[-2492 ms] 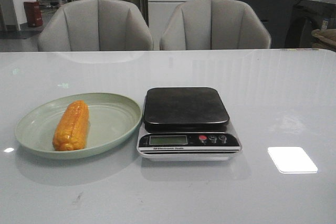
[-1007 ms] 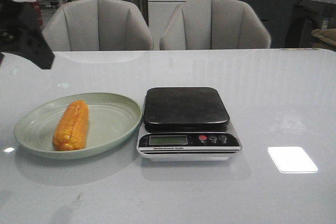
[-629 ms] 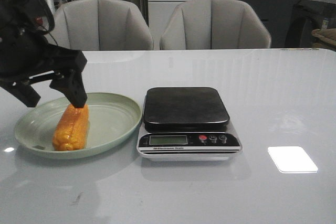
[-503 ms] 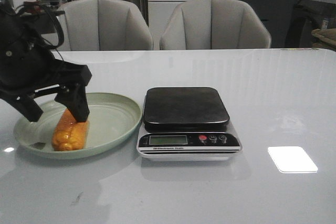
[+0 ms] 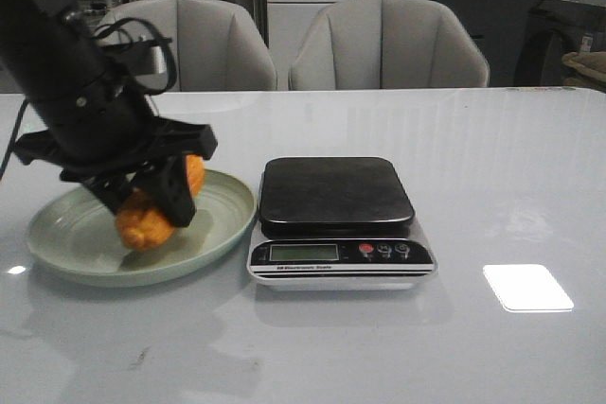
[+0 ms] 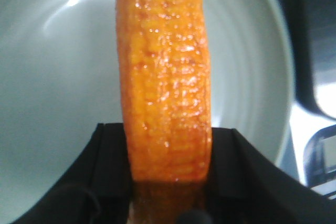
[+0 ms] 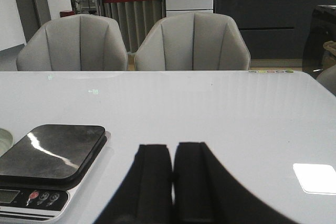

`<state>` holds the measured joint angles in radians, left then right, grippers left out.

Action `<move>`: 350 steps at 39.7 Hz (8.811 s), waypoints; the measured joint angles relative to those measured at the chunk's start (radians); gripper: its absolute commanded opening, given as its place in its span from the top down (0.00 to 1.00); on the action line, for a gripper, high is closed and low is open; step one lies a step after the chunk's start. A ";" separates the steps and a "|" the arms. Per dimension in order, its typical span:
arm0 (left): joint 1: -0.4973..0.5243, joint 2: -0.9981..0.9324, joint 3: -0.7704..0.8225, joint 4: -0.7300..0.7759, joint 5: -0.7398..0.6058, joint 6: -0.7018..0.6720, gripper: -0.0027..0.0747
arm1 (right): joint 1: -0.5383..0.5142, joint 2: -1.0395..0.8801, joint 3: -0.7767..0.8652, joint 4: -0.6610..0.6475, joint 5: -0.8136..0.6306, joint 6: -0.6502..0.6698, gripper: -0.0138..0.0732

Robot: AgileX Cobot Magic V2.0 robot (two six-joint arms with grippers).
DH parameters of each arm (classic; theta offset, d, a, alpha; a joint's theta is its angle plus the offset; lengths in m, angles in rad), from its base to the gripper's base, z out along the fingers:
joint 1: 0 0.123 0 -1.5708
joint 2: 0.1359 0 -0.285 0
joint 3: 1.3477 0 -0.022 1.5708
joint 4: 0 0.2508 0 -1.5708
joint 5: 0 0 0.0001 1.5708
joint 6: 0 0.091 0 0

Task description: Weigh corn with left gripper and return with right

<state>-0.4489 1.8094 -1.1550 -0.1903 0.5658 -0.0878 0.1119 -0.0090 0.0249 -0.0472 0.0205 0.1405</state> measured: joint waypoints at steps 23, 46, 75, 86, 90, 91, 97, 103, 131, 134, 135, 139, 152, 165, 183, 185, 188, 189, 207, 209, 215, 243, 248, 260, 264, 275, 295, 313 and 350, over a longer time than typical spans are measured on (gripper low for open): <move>-0.168 0.093 -0.200 -0.178 -0.084 0.000 0.67 | 0.000 0.000 0.000 0.000 0.000 0.000 0.64; -0.174 0.149 -0.203 -0.286 -0.162 0.000 0.32 | 0.000 0.000 0.000 0.000 0.000 0.000 0.64; -0.175 -0.437 0.132 -0.067 -0.136 0.004 0.32 | 0.000 0.000 0.000 0.000 0.000 0.000 0.64; -0.175 -0.886 0.385 0.033 -0.136 0.004 0.32 | 0.000 0.000 0.000 0.000 0.000 0.000 0.64; -0.175 -1.040 0.462 0.073 -0.136 0.007 0.32 | 0.000 0.000 0.000 0.000 0.000 0.000 0.64; -0.175 -1.080 0.476 0.081 -0.136 0.007 0.32 | 0.000 0.000 0.000 0.000 0.000 0.000 0.64; -0.175 -1.284 0.574 0.135 -0.136 0.007 0.32 | 0.000 0.000 0.000 0.000 0.000 0.000 0.64; -0.175 -1.424 0.666 0.170 -0.134 0.007 0.43 | 0.000 0.000 0.000 0.000 0.000 0.000 0.64; -0.175 -1.625 0.804 0.190 -0.151 0.026 0.81 | 0.000 0.063 -0.110 -0.008 0.046 -0.006 0.64; -0.175 -1.625 0.804 0.190 -0.151 0.026 0.81 | 0.000 0.141 -0.181 -0.008 0.105 -0.006 0.64; -0.175 -1.625 0.804 0.190 -0.151 0.026 0.81 | 0.000 0.164 -0.207 -0.008 0.125 -0.006 0.64; -0.175 -1.625 0.804 0.190 -0.151 0.026 0.81 | 0.000 0.262 -0.290 -0.008 0.197 -0.007 0.64; -0.175 -1.625 0.804 0.190 -0.151 0.026 0.81 | 0.000 0.375 -0.345 -0.008 0.309 -0.007 0.61; -0.175 -1.625 0.804 0.196 -0.162 0.026 0.81 | 0.046 0.512 -0.426 -0.008 0.349 -0.007 0.15; -0.175 -1.625 0.804 0.196 -0.168 0.026 0.81 | 0.308 1.000 -0.859 0.128 0.597 -0.007 0.15; -0.175 -1.625 0.804 0.196 -0.168 0.026 0.81 | 0.335 1.065 -0.916 0.147 0.620 -0.007 0.15; -0.175 -1.625 0.804 0.196 -0.168 0.026 0.81 | 0.381 1.167 -1.003 0.163 0.648 0.018 0.15; -0.175 -1.625 0.804 0.196 -0.168 0.026 0.81 | 0.388 1.192 -1.026 0.165 0.654 0.029 0.15; -0.175 -1.625 0.804 0.196 -0.166 0.026 0.81 | 0.486 1.713 -1.496 0.163 0.831 0.310 0.15; -0.175 -1.625 0.804 0.196 -0.166 0.026 0.81 | 0.486 1.761 -1.535 0.157 0.849 0.347 0.15; -0.175 -1.625 0.804 0.196 -0.166 0.026 0.81 | 0.486 1.890 -1.628 0.133 0.904 0.455 0.15; -0.175 -1.625 0.804 0.196 -0.164 0.026 0.81 | 0.488 2.163 -1.864 0.074 1.034 0.608 0.61; -0.175 -1.625 0.804 0.196 -0.164 0.026 0.81 | 0.517 2.163 -1.919 0.065 1.039 0.606 0.61; -0.175 -1.625 0.804 0.196 -0.164 0.026 0.81 | 0.659 2.186 -1.941 0.085 0.904 0.601 0.59; -0.175 -1.625 0.804 0.196 -0.164 0.026 0.81 | 0.689 2.213 -1.941 0.095 0.854 0.601 0.52; -0.175 -1.625 0.804 0.196 -0.164 0.026 0.81 | 0.708 2.265 -1.941 0.100 0.818 0.601 0.20; -0.175 -1.625 0.804 0.196 -0.162 0.026 0.81 | 0.654 2.123 -1.941 0.100 1.003 0.429 0.16; -0.175 -1.625 0.804 0.196 -0.157 0.026 0.81 | 0.424 1.784 -1.899 0.094 1.216 0.036 0.17; -0.175 -1.625 0.804 0.196 -0.152 0.026 0.81 | 0.331 0.562 -0.715 0.084 0.638 -0.026 0.17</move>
<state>-0.6236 0.1842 -0.3511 0.0053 0.4138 -0.0620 0.4425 0.5525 -0.6898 0.0368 0.6581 0.1147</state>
